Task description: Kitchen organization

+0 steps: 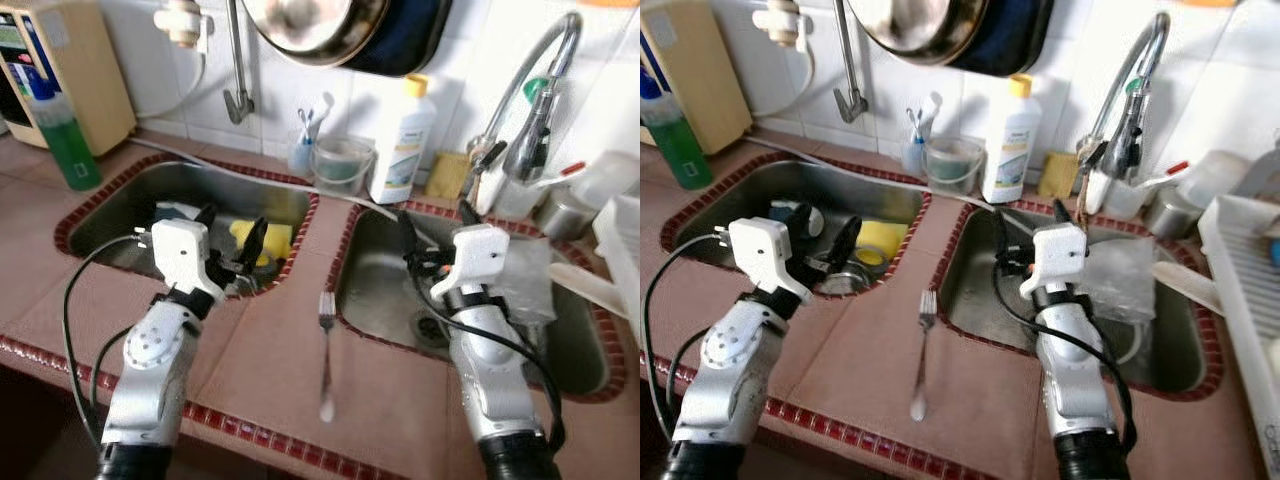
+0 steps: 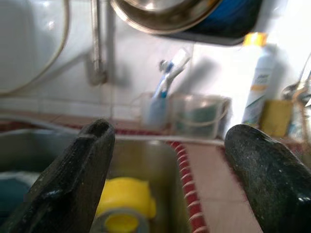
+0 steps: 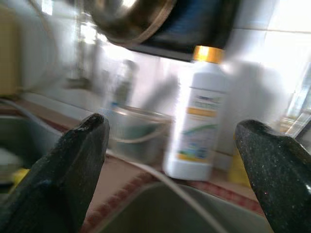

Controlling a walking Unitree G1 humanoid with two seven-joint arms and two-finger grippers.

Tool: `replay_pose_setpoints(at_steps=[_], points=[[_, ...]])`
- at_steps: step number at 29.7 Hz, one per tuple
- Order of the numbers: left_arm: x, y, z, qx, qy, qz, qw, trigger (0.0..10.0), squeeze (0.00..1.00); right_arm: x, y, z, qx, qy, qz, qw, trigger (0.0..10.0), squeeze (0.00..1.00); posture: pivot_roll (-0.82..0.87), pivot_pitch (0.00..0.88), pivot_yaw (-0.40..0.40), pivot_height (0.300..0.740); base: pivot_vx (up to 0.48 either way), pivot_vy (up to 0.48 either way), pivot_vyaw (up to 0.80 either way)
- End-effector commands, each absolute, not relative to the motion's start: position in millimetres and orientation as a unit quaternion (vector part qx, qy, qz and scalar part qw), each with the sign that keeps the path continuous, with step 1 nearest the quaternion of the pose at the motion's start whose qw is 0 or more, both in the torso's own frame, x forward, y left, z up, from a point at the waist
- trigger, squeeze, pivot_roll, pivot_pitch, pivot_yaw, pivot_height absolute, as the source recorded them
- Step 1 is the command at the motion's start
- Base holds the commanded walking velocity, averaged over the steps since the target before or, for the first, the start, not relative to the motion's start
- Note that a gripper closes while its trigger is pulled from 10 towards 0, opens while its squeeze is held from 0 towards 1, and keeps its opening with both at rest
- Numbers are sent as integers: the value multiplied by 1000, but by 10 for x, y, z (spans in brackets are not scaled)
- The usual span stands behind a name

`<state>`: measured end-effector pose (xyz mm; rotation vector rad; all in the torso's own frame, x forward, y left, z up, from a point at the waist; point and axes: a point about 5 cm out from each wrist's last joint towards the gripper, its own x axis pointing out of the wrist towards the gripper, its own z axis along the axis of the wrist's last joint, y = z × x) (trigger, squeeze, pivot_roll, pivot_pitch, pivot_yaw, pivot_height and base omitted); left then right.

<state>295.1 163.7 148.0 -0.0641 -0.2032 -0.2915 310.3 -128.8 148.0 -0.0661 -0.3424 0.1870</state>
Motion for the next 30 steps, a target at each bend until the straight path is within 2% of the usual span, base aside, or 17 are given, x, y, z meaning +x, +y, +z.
replay_pose_setpoints(at_steps=[1,5,15,24,28,30], points=[[2952,1587,1475,-30,-91,-155,983,10000,0,3106,-1354,1506,-38,-172,84,981,10000,0,-64,0,-18,740,0,0,0],[2900,1546,1396,5,-77,-168,983,10000,0,3094,-1367,1487,-41,-168,84,981,10000,0,-65,0,-17,740,0,0,0],[2658,1535,1306,32,-48,-204,977,10000,0,2949,-1340,1329,-47,-137,103,984,10000,0,-61,39,-18,740,0,0,0],[2308,1281,1231,33,-19,-274,961,10000,0,2923,-1314,1319,-44,-129,114,984,10000,0,-47,62,-20,740,0,0,0],[2332,1360,1204,40,-14,-255,966,10000,0,2913,-1249,1317,-41,-127,125,983,10000,0,-45,64,-22,740,0,0,0],[2422,1531,1207,30,-6,-215,976,10000,0,2889,-1190,1301,-40,-123,137,982,10000,0,-46,67,-24,740,0,0,0]])
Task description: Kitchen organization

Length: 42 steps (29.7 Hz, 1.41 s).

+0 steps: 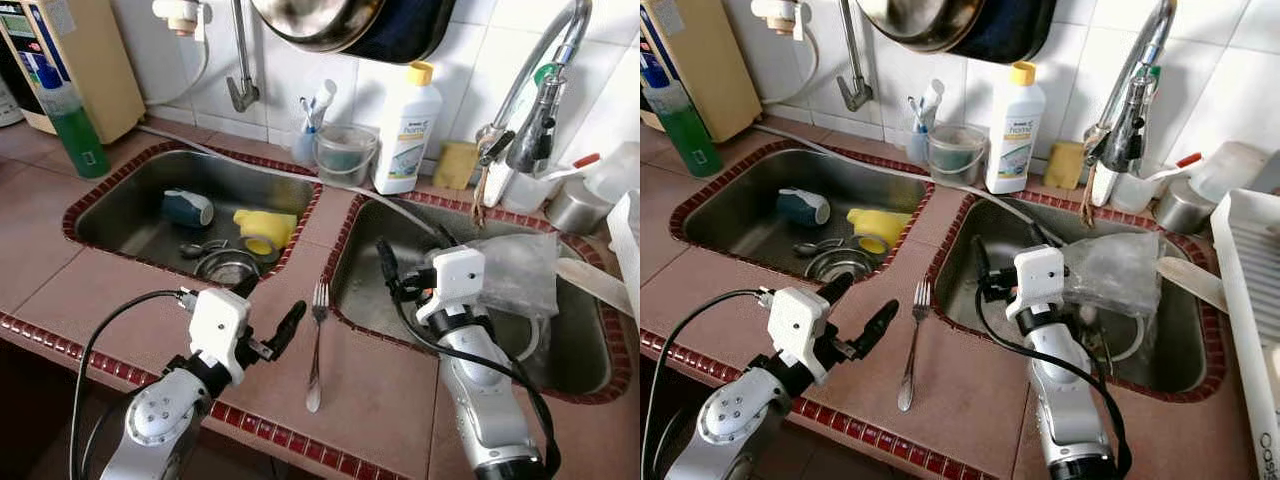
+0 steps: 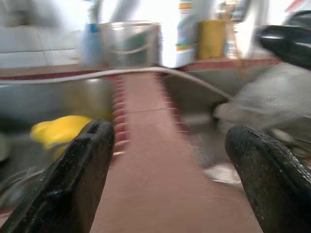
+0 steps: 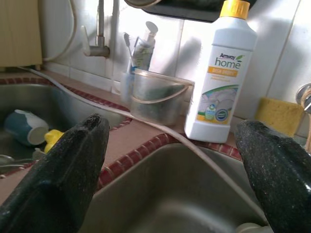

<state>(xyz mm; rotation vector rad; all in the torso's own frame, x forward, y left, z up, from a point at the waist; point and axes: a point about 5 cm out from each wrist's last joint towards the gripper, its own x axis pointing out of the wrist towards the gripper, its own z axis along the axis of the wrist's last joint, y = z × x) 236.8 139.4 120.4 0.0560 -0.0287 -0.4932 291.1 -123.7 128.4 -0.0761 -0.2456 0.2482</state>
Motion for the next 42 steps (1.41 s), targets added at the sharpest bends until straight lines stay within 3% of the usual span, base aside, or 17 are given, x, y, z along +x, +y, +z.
replay_pose_setpoints(at_steps=[1,4,8,29,42], points=[[2457,1595,1228,22,-7,-204,979,10000,0,2877,-1178,1294,-40,-122,138,982,10000,0,-45,68,-25,740,0,0,0],[2554,1759,1313,8,-14,-180,983,10000,0,2848,-1174,1267,-39,-117,138,983,10000,0,-46,70,-25,740,0,0,0],[2587,1793,1348,18,-18,-182,983,10000,0,2851,-1199,1259,-40,-114,133,984,10000,0,-50,71,-20,740,0,0,0],[2630,1679,1392,14,-25,-212,977,10000,0,2829,-1218,1249,-44,-109,125,985,10000,0,-61,65,-4,740,0,300,0],[2643,1657,1390,19,-28,-215,976,10000,0,2837,-1232,1267,-53,-111,125,984,10000,0,-67,62,-8,740,0,0,0]])
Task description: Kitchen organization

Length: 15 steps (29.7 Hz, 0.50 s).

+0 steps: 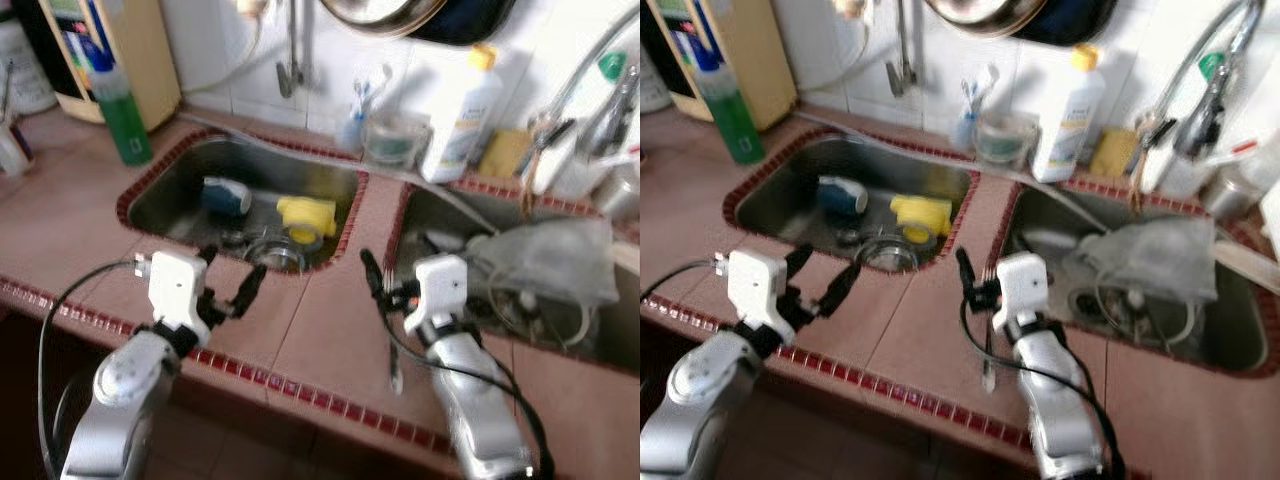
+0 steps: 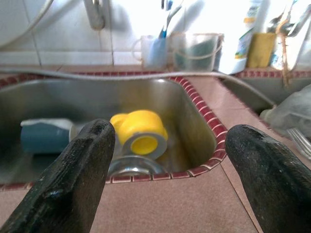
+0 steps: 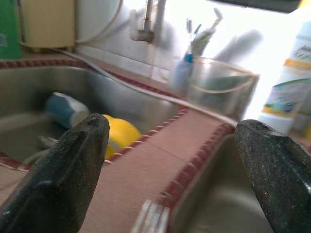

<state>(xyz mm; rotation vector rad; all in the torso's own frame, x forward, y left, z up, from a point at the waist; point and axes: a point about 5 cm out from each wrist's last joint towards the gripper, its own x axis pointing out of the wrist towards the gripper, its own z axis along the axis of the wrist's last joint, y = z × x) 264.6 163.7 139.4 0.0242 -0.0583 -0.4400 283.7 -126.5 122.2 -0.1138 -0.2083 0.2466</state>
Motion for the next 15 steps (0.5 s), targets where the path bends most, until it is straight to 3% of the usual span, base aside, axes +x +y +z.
replay_pose_setpoints(at_steps=[1,9,15], points=[[2641,1657,1387,20,-27,-216,976,10000,0,2838,-1237,1267,-57,-111,123,985,10000,0,-68,64,-10,740,0,0,0],[2570,1665,1392,58,-27,-259,964,10000,0,2848,-1206,1285,-50,-106,118,986,10000,0,-64,76,-17,740,0,0,0],[2506,1597,1398,67,-22,-294,953,10000,0,2844,-1021,1299,-2,-86,117,989,10000,0,-61,96,-15,740,0,0,0]])
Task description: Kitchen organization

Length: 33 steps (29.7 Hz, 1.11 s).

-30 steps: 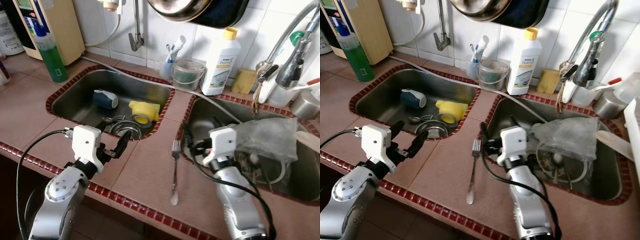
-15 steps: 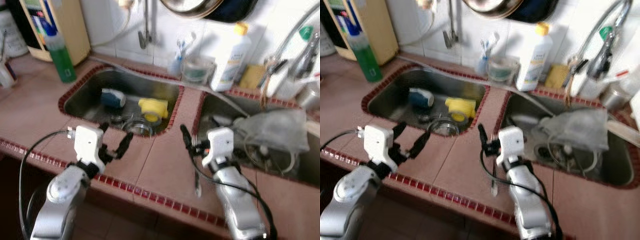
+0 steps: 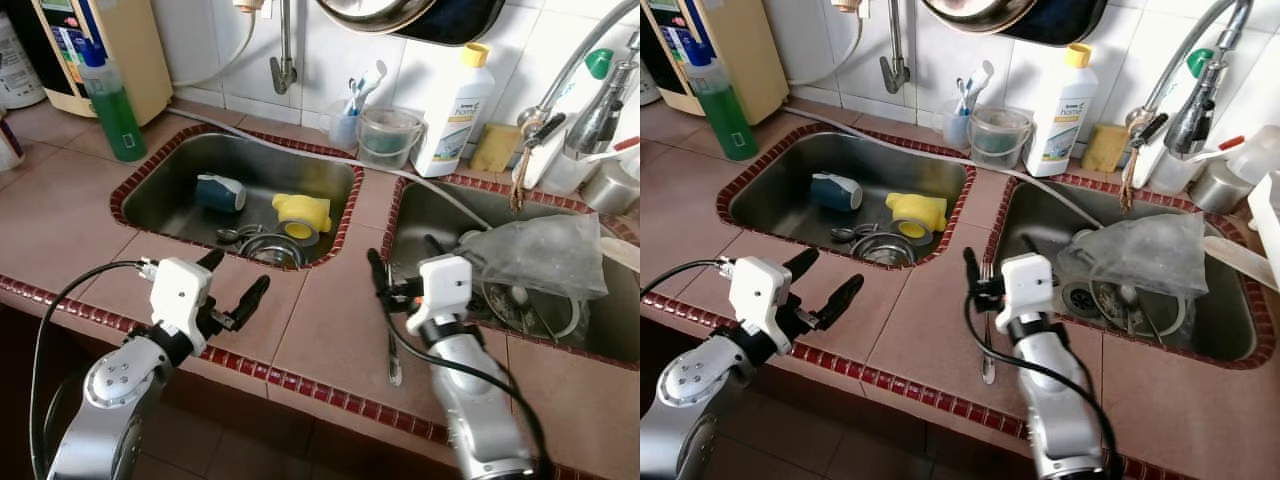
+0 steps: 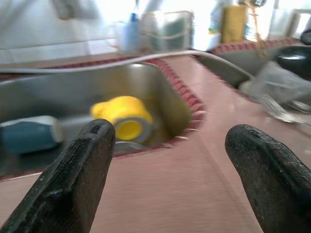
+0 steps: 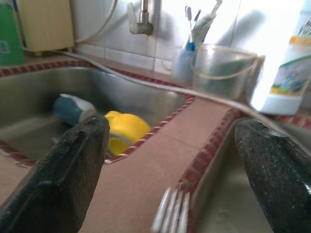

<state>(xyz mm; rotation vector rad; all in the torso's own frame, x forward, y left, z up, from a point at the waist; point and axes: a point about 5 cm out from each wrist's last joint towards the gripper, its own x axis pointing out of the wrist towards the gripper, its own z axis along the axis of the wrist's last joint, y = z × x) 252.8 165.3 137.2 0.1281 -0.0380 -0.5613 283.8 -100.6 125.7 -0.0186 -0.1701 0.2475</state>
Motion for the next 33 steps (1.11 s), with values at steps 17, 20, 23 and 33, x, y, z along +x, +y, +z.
replay_pose_setpoints(at_steps=[17,20,23,33], points=[[2337,1476,1490,84,-21,-354,931,10000,0,2736,-650,1271,74,-17,88,993,10000,0,-29,156,-9,740,0,0,0],[2329,1462,1501,83,-20,-358,930,10000,0,2739,-606,1286,84,-7,88,993,10000,0,-27,161,-12,740,0,0,0],[2308,1459,1505,81,-17,-359,930,10000,0,2741,-537,1317,80,-5,100,992,10000,0,-22,163,-17,740,0,0,0],[2265,1452,1506,73,-7,-366,928,10000,0,2755,-422,1371,96,22,107,989,10000,0,-13,149,-26,740,0,0,0]])
